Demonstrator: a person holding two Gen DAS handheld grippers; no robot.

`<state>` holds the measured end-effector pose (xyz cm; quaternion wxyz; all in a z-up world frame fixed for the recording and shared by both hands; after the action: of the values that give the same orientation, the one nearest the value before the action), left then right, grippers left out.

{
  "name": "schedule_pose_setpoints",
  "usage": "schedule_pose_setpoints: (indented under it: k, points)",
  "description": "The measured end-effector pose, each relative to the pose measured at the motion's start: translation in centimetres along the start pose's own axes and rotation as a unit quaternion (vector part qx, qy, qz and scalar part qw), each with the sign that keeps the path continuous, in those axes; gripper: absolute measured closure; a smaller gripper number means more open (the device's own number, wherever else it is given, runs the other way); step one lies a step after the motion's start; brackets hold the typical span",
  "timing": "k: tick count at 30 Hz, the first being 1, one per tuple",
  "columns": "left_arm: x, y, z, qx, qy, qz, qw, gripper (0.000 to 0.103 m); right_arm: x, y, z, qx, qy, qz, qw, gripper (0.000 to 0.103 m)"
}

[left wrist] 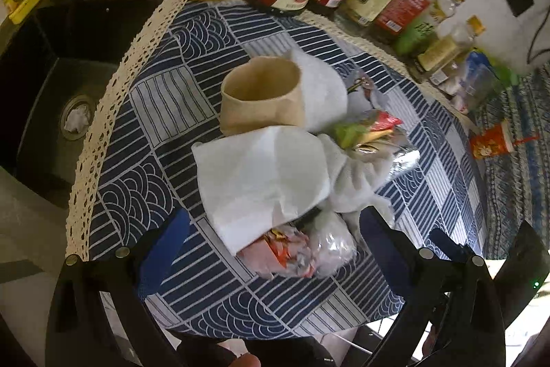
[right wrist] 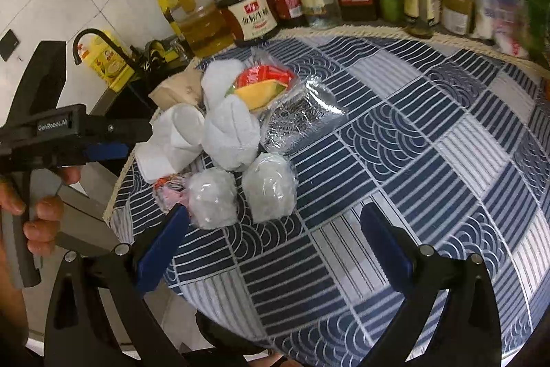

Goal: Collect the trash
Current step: 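Move both grippers down toward the pile of trash on the cloth, then grasp the white tissue with the left gripper while the right gripper grasps the clear plastic bag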

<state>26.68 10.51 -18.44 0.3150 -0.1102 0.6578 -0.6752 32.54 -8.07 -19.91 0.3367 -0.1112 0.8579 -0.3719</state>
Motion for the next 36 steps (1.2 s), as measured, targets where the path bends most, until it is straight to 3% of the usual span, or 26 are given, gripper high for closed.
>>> schedule_pose_setpoints:
  k: [7,16,20,24,25,30,36]
  points:
    - [-1.2,1.6,0.0,-0.021,-0.011,-0.015,0.9996,0.007,-0.9,2.3,1.4,-0.02,0.001,-0.013,1.0,0.004]
    - [-2.1,3.5,-0.5,-0.039,-0.026,-0.033,0.9984,0.007,-1.3,3.7,2.1,-0.032,0.005,-0.012,0.999,0.015]
    - [-2.2,4.0,-0.4,-0.046,-0.02,-0.033,0.9982,0.01,-1.1,4.4,2.5,-0.03,0.003,-0.022,0.999,0.028]
    - [-2.0,4.8,-0.3,-0.044,-0.018,-0.042,0.998,0.02,-0.8,4.8,2.6,-0.029,-0.002,-0.028,0.999,0.03]
    - [-1.9,4.9,-0.3,-0.043,-0.019,-0.043,0.998,0.024,-0.8,4.8,2.6,-0.03,-0.003,-0.028,0.999,0.034]
    - [-2.0,4.6,-0.5,-0.038,-0.018,-0.031,0.9986,0.024,-0.9,5.0,2.2,-0.034,-0.012,-0.033,0.999,0.056]
    - [-1.9,3.7,-0.9,-0.032,-0.025,-0.019,0.999,0.024,-0.7,4.9,1.8,-0.031,-0.02,-0.033,0.999,0.059]
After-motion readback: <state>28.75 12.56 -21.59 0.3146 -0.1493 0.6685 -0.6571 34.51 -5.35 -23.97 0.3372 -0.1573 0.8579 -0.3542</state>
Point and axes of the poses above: each gripper's, at about its wrist camera, not at the fingertips, and y roughly the way its jaws point, z to its right, x to its underside, the point moved 7 cm from there along y, roughly the way its jaws point, and after that the axes turned 12 degrees about -x, right-handed, at the moved point
